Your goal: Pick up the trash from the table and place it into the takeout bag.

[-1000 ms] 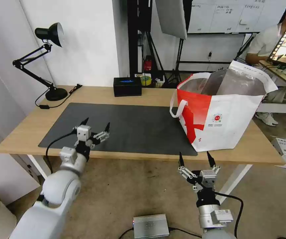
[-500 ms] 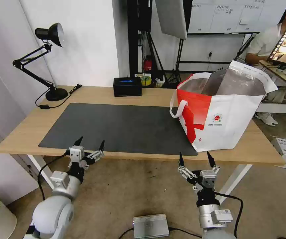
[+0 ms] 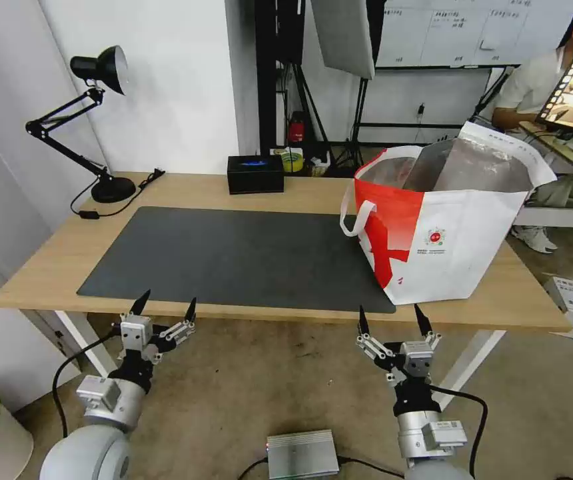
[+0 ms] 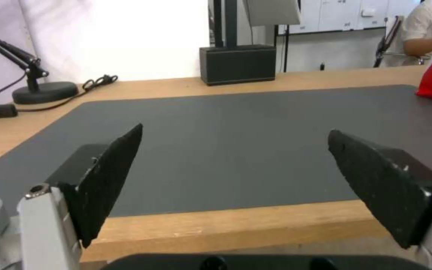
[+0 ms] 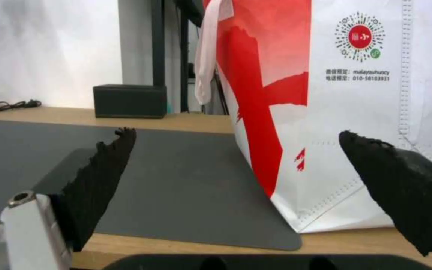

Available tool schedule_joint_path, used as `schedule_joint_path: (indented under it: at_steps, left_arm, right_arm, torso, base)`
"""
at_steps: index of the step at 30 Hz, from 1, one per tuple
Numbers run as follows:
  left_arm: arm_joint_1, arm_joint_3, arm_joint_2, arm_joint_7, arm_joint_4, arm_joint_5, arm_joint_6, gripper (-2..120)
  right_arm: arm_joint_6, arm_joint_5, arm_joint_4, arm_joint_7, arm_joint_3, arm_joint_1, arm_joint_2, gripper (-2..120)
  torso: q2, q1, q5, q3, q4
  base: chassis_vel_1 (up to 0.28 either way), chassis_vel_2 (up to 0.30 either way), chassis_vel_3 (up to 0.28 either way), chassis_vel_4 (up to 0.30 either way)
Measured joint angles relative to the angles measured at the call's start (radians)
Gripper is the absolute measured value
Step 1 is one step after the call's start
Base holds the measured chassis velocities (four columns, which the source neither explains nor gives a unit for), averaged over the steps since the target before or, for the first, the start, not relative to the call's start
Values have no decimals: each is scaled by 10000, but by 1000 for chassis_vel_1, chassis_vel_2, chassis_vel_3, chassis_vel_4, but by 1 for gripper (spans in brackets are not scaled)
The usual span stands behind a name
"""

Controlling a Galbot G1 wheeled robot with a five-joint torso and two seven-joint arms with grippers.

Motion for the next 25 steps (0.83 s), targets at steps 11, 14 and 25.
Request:
schedule_joint_path:
  at_steps: [11,14,25]
  left_arm:
    - [-16,23,10,12,46,-2,-97,100]
    - [-23,28,13,13,51,0,-99,100]
    - [-34,37,20,13,57,-1,-99,100]
  right_arm:
    - [0,0,0,0,0,0,0,100]
    - [0,0,0,0,0,0,0,100]
    - [0,0,0,0,0,0,0,100]
  torso:
    - [0,0,0,0,0]
    - [0,0,0,0,0]
    - [-1,1,0,0,0]
  base:
    - [0,0,0,0]
    - [0,0,0,0]
    - [0,0,0,0]
